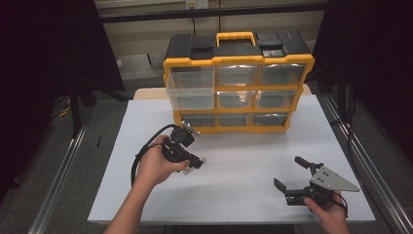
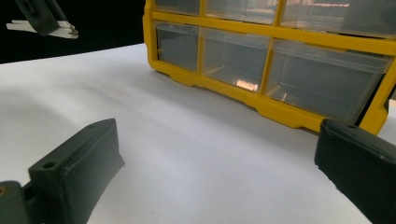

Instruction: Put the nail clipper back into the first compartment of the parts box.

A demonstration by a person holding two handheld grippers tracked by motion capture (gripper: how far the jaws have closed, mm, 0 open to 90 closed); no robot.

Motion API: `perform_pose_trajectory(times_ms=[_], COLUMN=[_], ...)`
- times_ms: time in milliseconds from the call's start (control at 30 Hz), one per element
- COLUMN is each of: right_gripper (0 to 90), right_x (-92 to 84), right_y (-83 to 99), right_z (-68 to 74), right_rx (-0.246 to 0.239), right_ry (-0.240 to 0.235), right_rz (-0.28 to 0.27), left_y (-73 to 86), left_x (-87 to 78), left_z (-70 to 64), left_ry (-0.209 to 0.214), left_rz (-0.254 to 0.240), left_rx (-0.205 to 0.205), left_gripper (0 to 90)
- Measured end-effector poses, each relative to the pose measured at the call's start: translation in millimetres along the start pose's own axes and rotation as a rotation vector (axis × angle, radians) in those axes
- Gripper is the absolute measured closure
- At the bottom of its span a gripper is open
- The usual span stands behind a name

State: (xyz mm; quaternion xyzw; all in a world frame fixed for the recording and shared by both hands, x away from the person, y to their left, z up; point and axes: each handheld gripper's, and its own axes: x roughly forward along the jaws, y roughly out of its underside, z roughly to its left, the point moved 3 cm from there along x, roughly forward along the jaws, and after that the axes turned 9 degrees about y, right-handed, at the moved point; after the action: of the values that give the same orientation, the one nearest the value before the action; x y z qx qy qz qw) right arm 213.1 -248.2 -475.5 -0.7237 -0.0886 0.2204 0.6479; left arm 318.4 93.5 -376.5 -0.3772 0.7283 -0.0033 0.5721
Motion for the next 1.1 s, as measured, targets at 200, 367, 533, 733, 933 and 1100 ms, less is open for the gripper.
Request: perform_pose_trajectory(times_ms=[200,367,533,733,933,1100], right_gripper=[0.0,0.0,0.0,0.0,0.0,0.0], right_x=[0.0,0.0,0.1,-0.1,0.3,0.2], right_y=[0.0,0.1,-0.2,-0.1,0.0,0.0], right_z=[-0.3,-0.1,-1.1,-0.5,-0.2,-0.2], right_rx=[0.001,0.001,-0.001,-0.001,-0.004,-0.003], right_ry=[-0.003,-0.001,0.003,-0.001,-0.002,-0.002], right_rz=[0.002,0.003,-0.004,0.003,0.002,0.002], left_y=[-4.6,-7.0,-9.3,-14.7,-20.7,-26.4], left_x=[-10.0,-14.0,-19.4,-27.7,-37.3,-45.6], left_z=[-2.7,-3.3,-4.2,-7.1,-9.9,-12.3], left_ry=[0.002,-0.004,-0.002,-0.008,0.003,0.008], left_rz=[0.013,0.017,0.042,0.027,0.04,0.035], left_rx=[0.002,0.004,0.01,0.017,0.023,0.015], left_gripper=[77.8,77.8,77.8,77.8,77.8,77.8])
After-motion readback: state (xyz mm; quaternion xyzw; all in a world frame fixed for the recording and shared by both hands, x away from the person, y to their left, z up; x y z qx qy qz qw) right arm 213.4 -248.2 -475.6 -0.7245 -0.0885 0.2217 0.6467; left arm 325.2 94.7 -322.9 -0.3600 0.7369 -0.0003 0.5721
